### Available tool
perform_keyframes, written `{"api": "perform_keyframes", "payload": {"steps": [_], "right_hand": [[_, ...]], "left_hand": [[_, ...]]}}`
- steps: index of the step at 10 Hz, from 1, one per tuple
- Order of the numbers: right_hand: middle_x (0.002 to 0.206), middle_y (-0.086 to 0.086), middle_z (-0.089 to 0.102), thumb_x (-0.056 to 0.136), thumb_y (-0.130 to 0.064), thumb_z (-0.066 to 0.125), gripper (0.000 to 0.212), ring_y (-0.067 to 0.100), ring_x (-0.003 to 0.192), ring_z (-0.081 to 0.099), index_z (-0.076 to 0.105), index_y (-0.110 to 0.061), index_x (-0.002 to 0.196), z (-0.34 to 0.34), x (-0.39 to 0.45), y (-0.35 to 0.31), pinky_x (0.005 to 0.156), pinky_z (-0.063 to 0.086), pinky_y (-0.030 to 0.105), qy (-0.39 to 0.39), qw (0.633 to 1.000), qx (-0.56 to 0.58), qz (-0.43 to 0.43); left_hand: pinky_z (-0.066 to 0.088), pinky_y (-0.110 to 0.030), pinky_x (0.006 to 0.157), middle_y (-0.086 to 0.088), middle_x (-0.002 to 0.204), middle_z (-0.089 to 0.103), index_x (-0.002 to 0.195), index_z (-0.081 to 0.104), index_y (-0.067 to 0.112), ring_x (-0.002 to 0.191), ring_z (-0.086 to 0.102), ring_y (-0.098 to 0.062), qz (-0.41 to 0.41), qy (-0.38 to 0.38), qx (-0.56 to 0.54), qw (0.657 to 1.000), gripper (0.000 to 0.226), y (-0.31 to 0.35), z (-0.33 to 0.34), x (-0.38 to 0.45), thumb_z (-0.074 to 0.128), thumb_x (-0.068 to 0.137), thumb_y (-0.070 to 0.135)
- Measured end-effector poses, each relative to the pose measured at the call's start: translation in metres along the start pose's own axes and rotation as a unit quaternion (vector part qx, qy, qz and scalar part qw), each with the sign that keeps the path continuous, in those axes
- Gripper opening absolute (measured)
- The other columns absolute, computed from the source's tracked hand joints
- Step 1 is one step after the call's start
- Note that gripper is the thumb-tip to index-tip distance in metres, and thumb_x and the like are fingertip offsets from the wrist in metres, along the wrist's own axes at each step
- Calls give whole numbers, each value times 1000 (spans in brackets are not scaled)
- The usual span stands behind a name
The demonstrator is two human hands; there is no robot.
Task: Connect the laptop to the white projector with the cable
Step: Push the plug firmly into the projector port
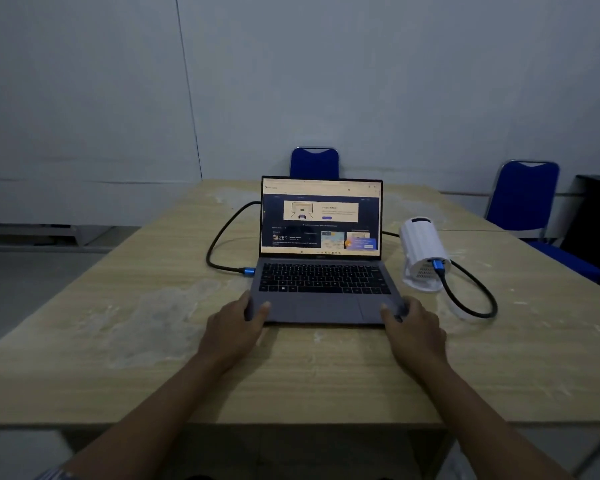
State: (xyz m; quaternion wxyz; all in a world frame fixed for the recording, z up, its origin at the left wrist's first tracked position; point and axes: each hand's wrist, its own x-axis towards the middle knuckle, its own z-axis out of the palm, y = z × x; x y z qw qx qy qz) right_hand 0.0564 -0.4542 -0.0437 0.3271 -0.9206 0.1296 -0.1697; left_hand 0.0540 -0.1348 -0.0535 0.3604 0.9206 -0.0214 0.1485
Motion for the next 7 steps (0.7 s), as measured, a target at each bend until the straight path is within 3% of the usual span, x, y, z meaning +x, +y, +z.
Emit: {"api": "perform_keyframes", "payload": {"steps": [1, 2, 4, 7], "right_hand": [[118, 8, 65, 85, -64, 48, 64, 30, 110, 57, 54, -19, 129, 0, -1, 1, 92, 45, 44, 6, 1000, -1, -2], [118, 9, 65, 86, -63, 48, 63, 30, 109, 58, 54, -18, 130, 0, 0, 2, 92, 46, 44, 7, 1000, 2, -1], [119, 10, 64, 84, -63, 48, 64, 30, 109, 58, 55, -18, 129, -1, -1, 2, 93, 48, 46, -2, 1000, 11, 4], [123, 9, 63, 86, -63, 48, 64, 30, 113, 54, 54, -16, 128, -5, -1, -5, 93, 45, 46, -21, 998, -52, -20]], "left_hand": [[53, -34, 81, 6, 108, 65, 138, 49, 24, 92, 60, -12, -6, 9, 14, 1000, 72, -2, 1, -1, 39, 86, 73], [48, -28, 76, 3, 116, 65, 143, 45, 22, 92, 55, -9, -6, 6, 13, 1000, 77, -1, 2, -4, 40, 86, 73], [46, -23, 71, 5, 117, 64, 141, 46, 23, 94, 57, -8, 7, -10, 3, 1000, 65, 1, -1, -9, 44, 90, 64], [54, -35, 83, 2, 119, 64, 131, 47, 25, 99, 60, -12, 11, -38, 21, 999, 51, 8, -2, -1, 45, 93, 59]]}}
